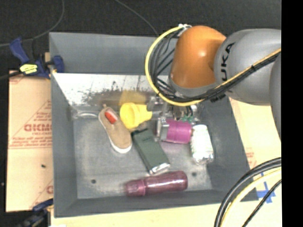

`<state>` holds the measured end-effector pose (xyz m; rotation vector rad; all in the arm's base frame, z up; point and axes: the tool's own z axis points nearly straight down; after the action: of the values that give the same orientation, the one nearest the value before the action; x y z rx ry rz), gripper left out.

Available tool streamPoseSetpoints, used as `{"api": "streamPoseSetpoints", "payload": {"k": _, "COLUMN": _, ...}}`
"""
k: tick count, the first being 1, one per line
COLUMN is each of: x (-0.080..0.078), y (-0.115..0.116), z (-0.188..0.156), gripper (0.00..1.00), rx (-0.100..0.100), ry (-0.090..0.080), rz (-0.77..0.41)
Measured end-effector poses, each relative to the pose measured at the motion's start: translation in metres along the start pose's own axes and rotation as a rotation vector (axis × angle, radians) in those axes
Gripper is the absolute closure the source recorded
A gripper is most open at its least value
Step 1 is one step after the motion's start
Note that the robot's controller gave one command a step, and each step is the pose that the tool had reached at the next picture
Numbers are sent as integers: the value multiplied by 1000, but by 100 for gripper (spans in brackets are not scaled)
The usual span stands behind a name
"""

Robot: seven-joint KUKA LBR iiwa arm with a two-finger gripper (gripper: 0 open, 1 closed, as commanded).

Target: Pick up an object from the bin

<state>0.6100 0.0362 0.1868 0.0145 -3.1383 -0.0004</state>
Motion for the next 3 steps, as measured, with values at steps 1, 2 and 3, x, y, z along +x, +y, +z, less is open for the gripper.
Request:
{"api": "streamPoseSetpoints", "payload": {"k": 1, "x": -1, "y": 0, "z": -5, "gripper": 0, "rx": -1, "ry": -7, "rz": 0}}
{"api": "streamPoseSetpoints", "payload": {"k": 2, "x": 32, "y": -53, "z": 17, "gripper": 0, "rx": 1, "ry": -5, "rz": -46}}
{"api": "streamPoseSetpoints", "payload": {"k": 3, "x": 39, "y": -81, "z": 54, "gripper": 0, "rx": 0, "ry": -11, "rz": -40}}
